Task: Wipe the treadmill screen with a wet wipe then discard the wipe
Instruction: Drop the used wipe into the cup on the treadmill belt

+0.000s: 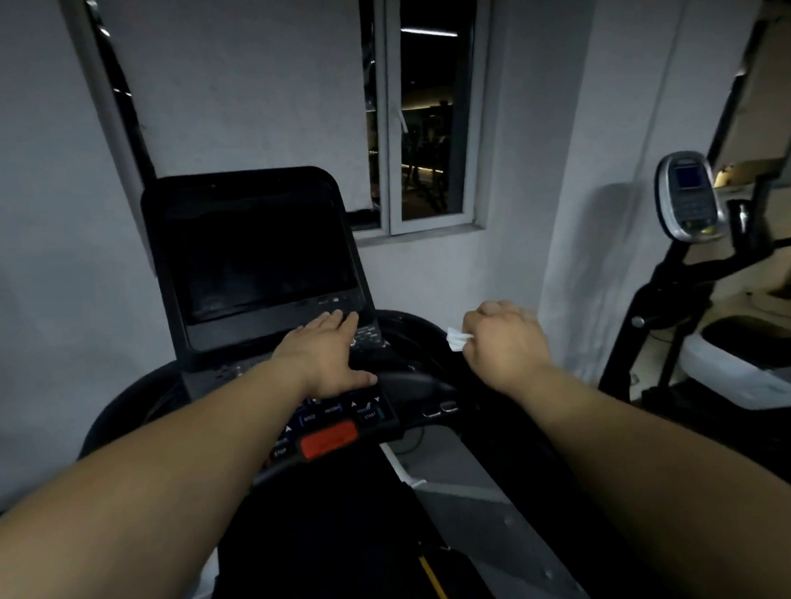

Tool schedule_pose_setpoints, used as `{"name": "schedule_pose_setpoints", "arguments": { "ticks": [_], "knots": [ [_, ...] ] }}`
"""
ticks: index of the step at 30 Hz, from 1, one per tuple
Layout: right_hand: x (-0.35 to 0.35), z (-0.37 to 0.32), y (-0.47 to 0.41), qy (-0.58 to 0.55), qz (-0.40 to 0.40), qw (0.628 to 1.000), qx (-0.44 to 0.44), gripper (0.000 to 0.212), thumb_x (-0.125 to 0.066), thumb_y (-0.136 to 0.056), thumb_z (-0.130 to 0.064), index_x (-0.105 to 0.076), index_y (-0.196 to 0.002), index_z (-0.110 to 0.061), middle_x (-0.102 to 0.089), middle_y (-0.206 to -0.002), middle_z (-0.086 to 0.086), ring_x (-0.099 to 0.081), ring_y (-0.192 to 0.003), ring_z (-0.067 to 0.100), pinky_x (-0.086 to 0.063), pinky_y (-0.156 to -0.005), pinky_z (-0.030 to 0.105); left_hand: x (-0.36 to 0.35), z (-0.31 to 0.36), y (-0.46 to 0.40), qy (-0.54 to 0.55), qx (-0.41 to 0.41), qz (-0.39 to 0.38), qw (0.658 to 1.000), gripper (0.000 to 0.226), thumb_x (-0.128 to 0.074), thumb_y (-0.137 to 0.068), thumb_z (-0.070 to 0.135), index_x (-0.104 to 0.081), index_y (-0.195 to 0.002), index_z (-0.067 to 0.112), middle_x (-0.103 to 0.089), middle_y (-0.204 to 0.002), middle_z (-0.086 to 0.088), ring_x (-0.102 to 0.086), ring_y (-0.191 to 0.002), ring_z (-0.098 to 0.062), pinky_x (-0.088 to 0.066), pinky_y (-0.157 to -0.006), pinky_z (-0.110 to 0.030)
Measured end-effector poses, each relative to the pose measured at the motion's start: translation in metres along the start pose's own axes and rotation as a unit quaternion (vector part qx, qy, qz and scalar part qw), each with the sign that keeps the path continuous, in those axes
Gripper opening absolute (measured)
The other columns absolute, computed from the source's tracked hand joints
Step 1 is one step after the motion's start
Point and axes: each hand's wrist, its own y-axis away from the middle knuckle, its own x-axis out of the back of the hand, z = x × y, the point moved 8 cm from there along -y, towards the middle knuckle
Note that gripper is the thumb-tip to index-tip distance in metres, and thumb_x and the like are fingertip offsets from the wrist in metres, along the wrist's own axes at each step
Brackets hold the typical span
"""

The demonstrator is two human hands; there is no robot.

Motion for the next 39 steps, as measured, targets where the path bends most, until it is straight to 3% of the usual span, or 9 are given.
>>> {"name": "schedule_pose_setpoints", "arguments": {
  "ticks": [7,24,39],
  "knots": [
    [-0.009,0.025,0.052,-0.020,-0.017,1.000,0.002,0.025,-0.053,-0.091,-0.025,-0.067,-0.111,-0.020,-0.063,-0.113,0.004,-0.054,-0.111,0.028,-0.038,-0.094,0.038,-0.030,0.045,0.034,0.024,0.009,-0.004,1.000,0.114,-0.059,-0.086,0.072,0.002,-0.162,0.014,0.000,-0.171,-0.009,-0.003,-0.158,-0.024,-0.014,-0.127,-0.043],
    [-0.099,0.129,0.220,-0.076,-0.080,0.992,0.061,0.018,-0.057,-0.091,-0.025,-0.069,-0.102,-0.018,-0.064,-0.098,0.004,-0.057,-0.097,0.027,-0.039,-0.081,0.037,-0.175,0.220,0.113,0.070,0.065,-0.114,0.989,0.115,-0.060,-0.084,0.073,0.003,-0.163,0.018,0.001,-0.172,-0.007,-0.002,-0.158,-0.024,-0.014,-0.126,-0.046],
    [-0.206,0.138,0.330,-0.110,-0.193,0.973,0.057,0.019,-0.056,-0.093,-0.028,-0.067,-0.101,-0.014,-0.065,-0.100,0.006,-0.058,-0.099,0.029,-0.041,-0.084,0.039,-0.312,0.250,0.176,0.104,0.088,-0.223,0.965,0.128,-0.070,-0.074,0.076,0.004,-0.163,0.020,-0.001,-0.172,-0.005,0.000,-0.157,-0.023,-0.013,-0.126,-0.048]
  ]
}}
